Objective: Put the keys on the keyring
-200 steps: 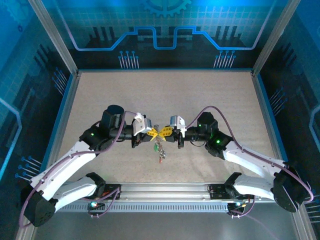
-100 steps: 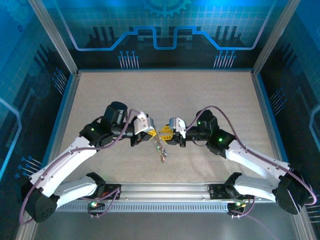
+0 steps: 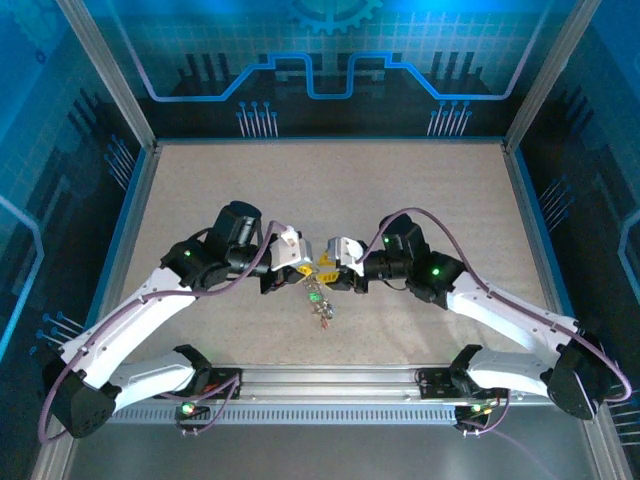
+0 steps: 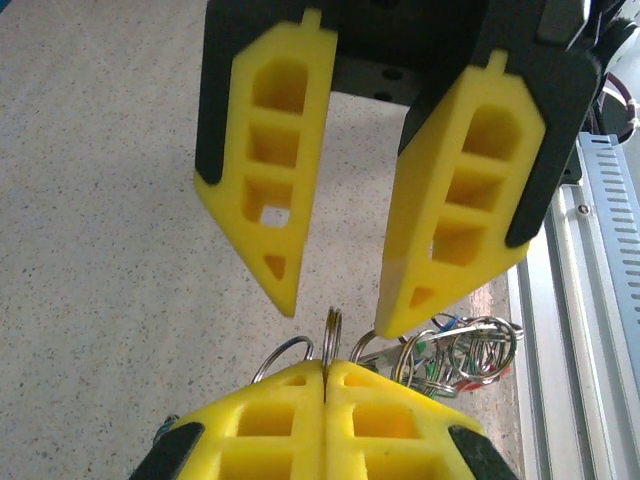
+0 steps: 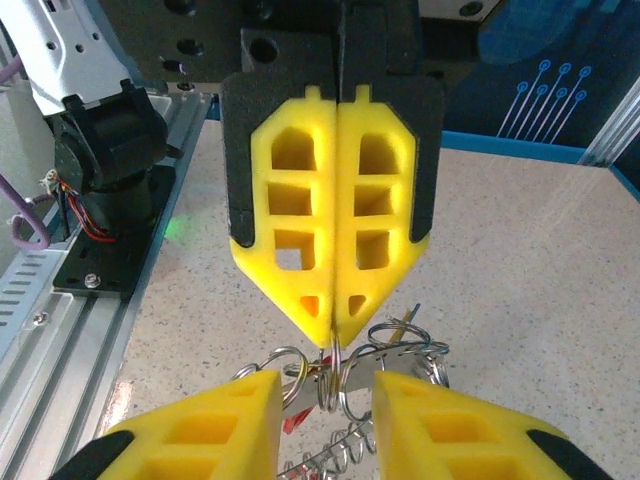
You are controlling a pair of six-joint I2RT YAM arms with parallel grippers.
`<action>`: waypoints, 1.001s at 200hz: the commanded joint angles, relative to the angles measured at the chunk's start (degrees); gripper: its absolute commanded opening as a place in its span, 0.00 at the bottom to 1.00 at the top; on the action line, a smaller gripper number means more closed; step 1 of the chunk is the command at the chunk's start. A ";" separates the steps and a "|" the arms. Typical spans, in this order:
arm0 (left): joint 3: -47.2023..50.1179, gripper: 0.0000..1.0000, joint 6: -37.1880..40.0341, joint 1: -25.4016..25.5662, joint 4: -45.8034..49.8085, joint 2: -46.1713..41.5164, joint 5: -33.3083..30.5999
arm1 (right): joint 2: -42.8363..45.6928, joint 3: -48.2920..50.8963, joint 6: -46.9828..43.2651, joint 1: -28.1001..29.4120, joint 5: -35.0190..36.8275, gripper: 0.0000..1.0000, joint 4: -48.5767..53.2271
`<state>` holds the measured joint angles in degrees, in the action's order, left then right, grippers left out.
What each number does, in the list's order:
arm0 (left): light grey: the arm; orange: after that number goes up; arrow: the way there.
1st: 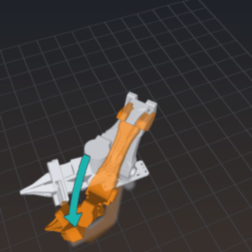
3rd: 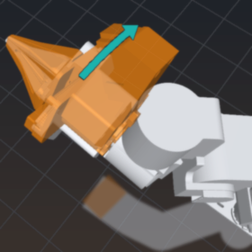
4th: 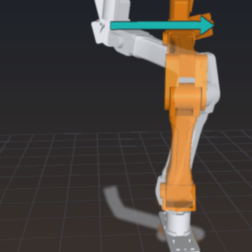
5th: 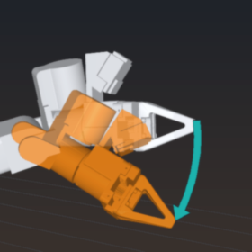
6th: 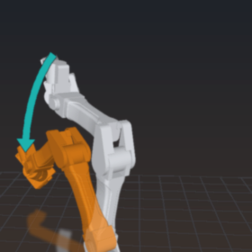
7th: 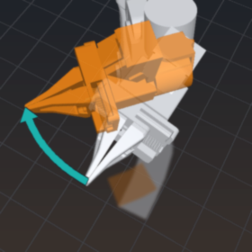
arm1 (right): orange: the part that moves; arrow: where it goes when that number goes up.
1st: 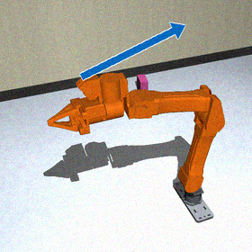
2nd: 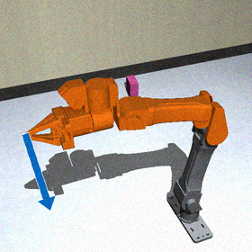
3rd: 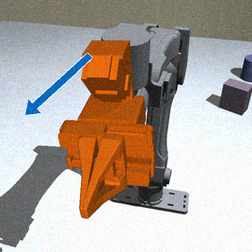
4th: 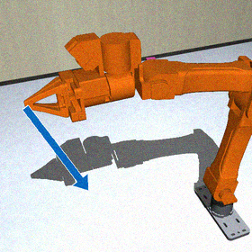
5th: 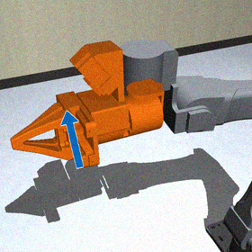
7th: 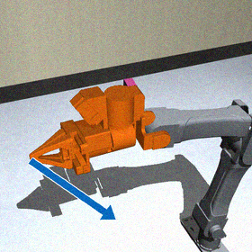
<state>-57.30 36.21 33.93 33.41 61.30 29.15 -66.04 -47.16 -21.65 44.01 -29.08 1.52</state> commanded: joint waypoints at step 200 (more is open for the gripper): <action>14.37 0.24 -10.63 -0.92 -14.03 -12.96 1.19 | 5.43 5.99 7.14 -3.39 -6.54 0.00 -12.88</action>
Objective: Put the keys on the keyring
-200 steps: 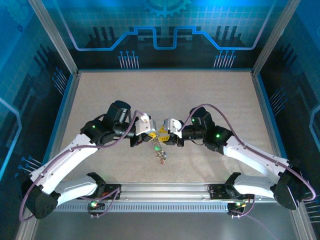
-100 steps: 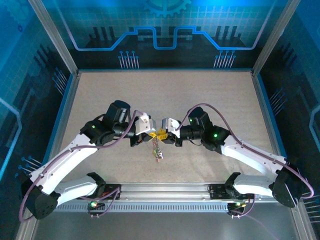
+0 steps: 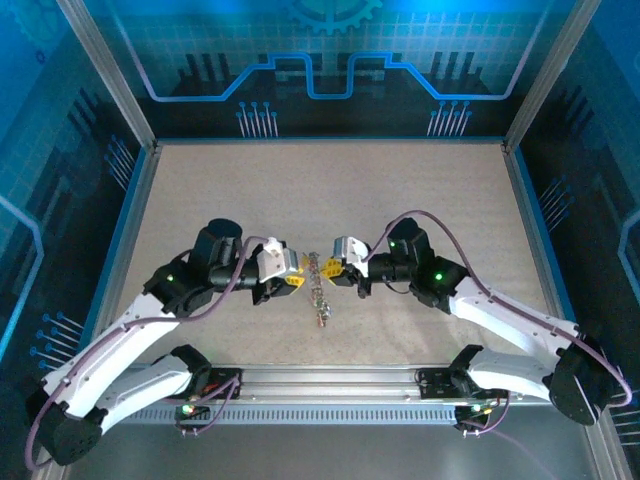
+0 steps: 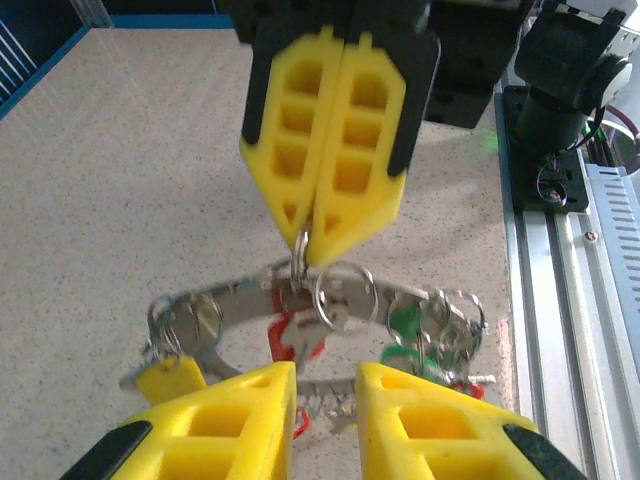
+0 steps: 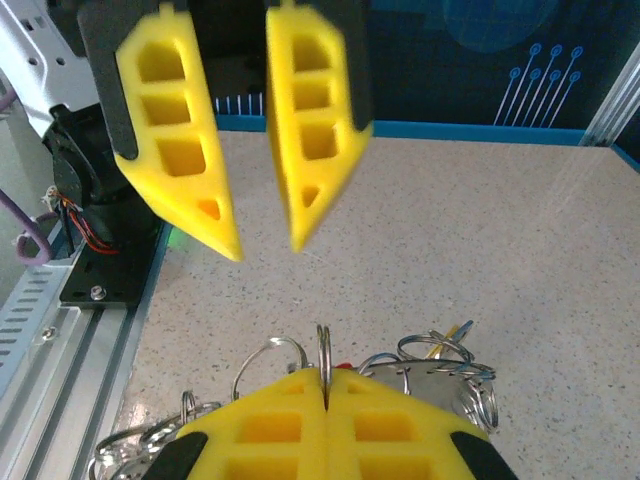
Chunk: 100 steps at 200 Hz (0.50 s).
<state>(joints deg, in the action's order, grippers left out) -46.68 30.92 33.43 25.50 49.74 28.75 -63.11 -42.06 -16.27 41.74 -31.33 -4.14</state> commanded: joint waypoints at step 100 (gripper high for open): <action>11.56 0.34 -13.07 -0.18 -24.97 1.17 7.49 | 1.09 0.01 2.76 -2.05 -9.58 0.00 -9.66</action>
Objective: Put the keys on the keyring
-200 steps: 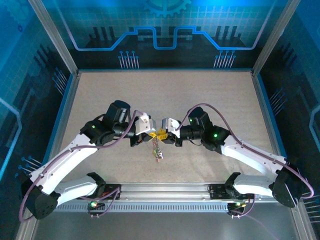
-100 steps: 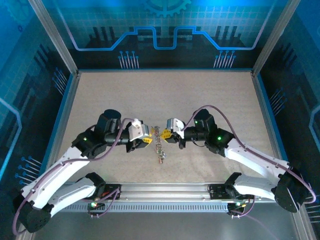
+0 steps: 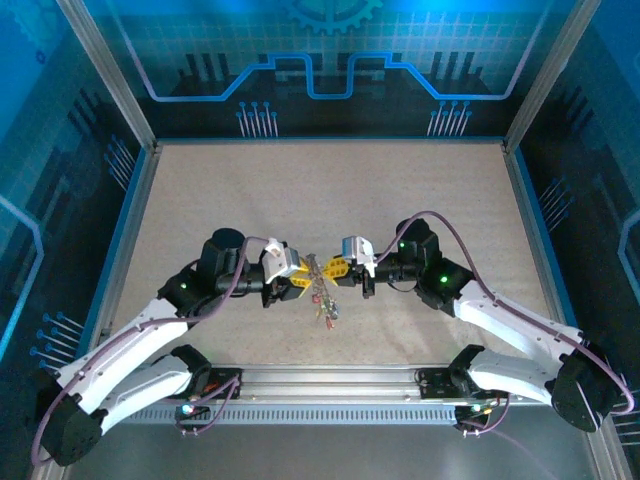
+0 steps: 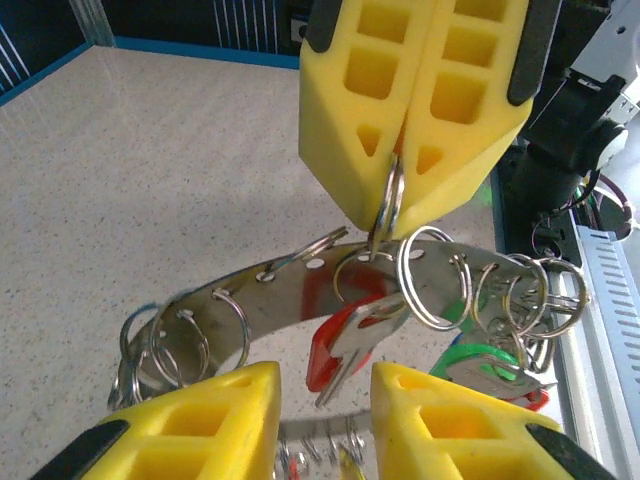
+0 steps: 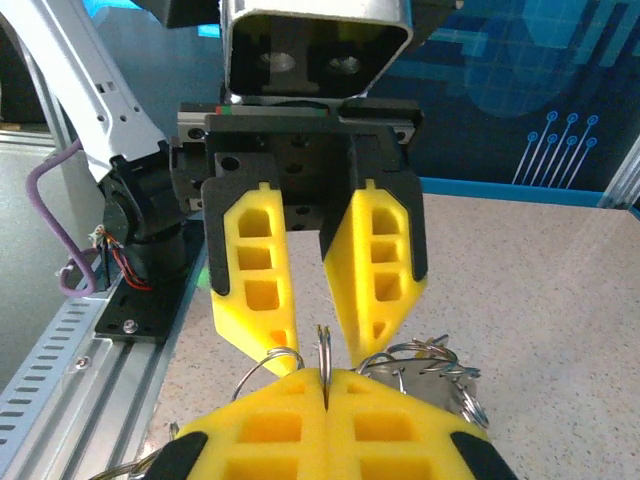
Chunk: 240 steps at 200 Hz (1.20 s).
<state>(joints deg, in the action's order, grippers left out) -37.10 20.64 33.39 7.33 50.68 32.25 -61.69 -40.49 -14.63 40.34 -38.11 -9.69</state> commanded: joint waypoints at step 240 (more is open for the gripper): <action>9.15 0.18 -2.75 2.24 -23.23 4.14 6.92 | -0.36 -2.47 1.98 -0.38 -1.75 0.00 -3.58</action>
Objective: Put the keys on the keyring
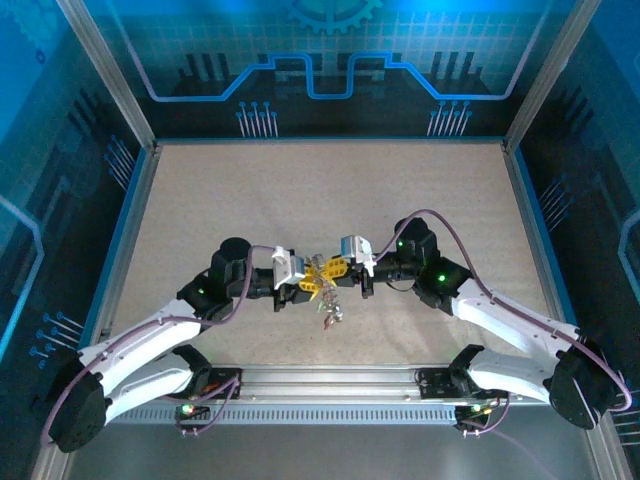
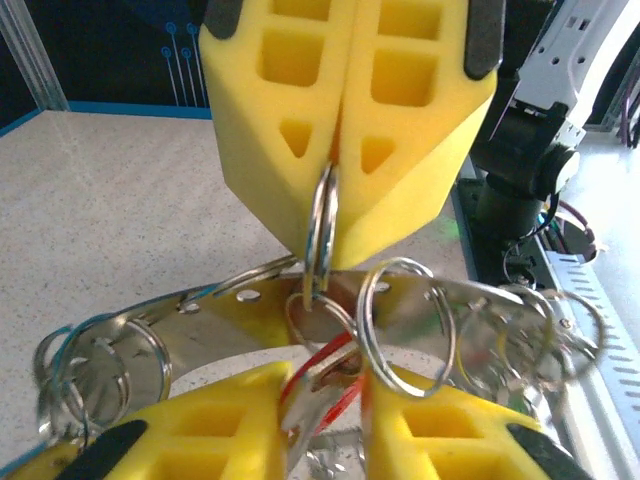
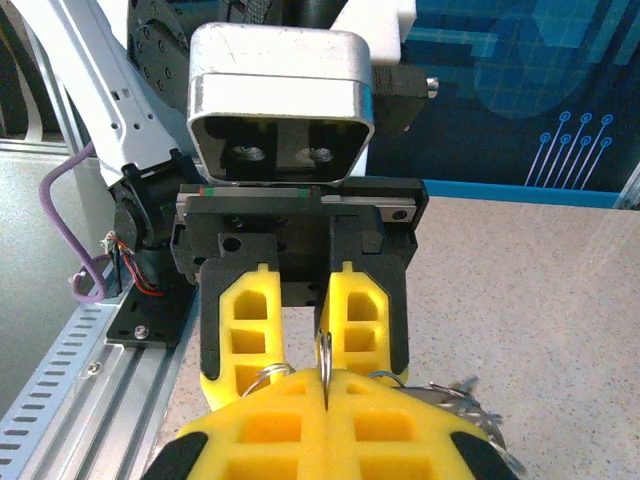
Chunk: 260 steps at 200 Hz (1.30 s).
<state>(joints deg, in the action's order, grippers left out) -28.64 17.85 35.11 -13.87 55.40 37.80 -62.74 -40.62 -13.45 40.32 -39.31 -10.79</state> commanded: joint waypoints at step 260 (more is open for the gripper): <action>-29.12 0.00 29.18 0.65 48.62 4.91 -7.72 | -1.34 -6.25 -15.29 6.38 16.93 0.00 16.70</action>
<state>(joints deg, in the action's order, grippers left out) -52.75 40.07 35.29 28.69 59.35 30.48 -64.10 -45.89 -27.70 46.22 -24.60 4.78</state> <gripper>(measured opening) 0.077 0.046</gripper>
